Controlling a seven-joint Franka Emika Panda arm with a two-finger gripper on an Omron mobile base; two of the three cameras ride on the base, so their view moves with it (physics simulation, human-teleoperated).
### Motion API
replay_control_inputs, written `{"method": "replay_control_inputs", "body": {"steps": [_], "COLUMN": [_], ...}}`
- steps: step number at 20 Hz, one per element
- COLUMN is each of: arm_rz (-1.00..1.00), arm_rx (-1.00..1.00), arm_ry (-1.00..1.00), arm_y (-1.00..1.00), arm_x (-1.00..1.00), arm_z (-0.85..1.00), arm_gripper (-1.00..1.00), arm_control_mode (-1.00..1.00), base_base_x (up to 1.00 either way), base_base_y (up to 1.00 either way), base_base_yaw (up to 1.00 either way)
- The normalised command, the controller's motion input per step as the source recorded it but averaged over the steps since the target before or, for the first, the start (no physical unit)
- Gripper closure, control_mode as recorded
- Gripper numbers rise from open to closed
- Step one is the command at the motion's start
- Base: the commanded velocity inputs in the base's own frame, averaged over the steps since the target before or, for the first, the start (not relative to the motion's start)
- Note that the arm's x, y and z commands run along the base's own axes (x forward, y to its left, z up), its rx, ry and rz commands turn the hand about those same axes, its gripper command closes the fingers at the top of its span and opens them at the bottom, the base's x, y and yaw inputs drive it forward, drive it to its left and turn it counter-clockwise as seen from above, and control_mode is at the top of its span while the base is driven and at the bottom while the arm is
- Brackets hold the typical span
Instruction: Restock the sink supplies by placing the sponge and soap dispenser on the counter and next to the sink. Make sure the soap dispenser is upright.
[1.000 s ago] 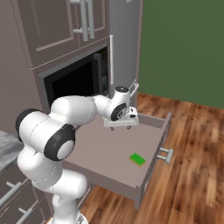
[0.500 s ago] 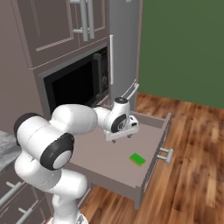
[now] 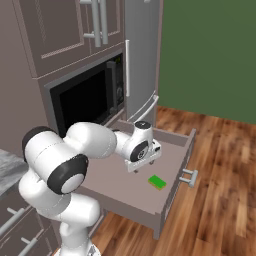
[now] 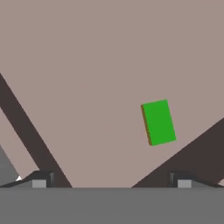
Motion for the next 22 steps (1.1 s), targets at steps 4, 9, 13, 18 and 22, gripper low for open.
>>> {"method": "replay_control_inputs", "body": {"steps": [4, 9, 13, 18, 22], "arm_rz": [0.13, 0.12, 0.02, 0.0, 0.0], "arm_rx": [-0.01, -0.03, -0.03, -0.04, -0.04], "arm_ry": [0.0, 0.0, 0.0, 0.0, 0.0], "arm_y": [-0.26, -0.09, 0.0, 0.0, 0.0], "arm_x": [-0.01, 0.0, 0.1, 0.08, 0.0], "arm_z": [-0.17, -0.26, -0.23, -0.21, -0.19], "arm_gripper": [-1.0, -1.0, -1.0, -1.0, -1.0], "arm_control_mode": [-1.0, -1.0, -1.0, -1.0, -1.0], "base_base_x": [0.0, 0.0, 0.0, 0.0, 0.0], "base_base_y": [0.0, 0.0, 0.0, 0.0, 0.0], "base_base_yaw": [0.0, 0.0, 0.0, 0.0, 0.0]}}
